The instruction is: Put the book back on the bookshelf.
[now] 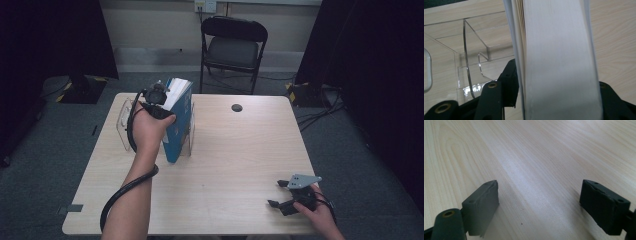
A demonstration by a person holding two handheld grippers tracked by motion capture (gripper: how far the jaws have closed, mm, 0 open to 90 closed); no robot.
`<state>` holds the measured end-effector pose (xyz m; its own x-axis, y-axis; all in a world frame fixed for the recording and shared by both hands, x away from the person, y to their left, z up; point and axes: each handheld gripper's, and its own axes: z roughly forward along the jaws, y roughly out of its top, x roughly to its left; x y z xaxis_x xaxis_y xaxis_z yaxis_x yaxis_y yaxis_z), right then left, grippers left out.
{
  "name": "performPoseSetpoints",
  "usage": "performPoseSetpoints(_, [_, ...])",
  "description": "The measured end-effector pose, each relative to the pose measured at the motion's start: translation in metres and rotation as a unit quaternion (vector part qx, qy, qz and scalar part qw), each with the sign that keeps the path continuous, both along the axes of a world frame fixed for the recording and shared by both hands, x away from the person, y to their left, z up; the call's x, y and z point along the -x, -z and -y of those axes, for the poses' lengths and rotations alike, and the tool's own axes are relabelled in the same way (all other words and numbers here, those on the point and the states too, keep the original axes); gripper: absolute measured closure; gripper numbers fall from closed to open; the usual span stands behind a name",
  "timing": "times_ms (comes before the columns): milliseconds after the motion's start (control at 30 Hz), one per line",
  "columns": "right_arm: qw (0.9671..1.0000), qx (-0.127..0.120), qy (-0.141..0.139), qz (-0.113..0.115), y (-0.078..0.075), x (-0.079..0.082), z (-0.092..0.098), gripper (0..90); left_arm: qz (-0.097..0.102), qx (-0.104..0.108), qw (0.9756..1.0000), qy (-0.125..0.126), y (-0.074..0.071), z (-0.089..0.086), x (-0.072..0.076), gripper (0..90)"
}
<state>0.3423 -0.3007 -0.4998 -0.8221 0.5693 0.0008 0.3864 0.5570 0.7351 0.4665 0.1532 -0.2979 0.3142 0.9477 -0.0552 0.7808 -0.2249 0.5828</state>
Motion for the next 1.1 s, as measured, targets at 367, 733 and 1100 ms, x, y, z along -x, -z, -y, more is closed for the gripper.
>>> performPoseSetpoints(367, [1.0,0.0,0.0,0.0,0.0,0.0,0.0,15.3,0.013,0.013,0.9998,0.011,0.003,-0.006,0.018,51.3])
performPoseSetpoints(733, [1.0,0.001,0.001,0.002,0.0,0.001,0.0,15.3,0.028,0.024,0.9987,0.034,0.006,-0.014,0.034,46.6])
performPoseSetpoints(1100, [1.0,0.0,0.0,0.002,0.0,0.001,0.0,15.3,0.037,0.045,0.9972,0.046,0.024,-0.03,0.049,45.9])
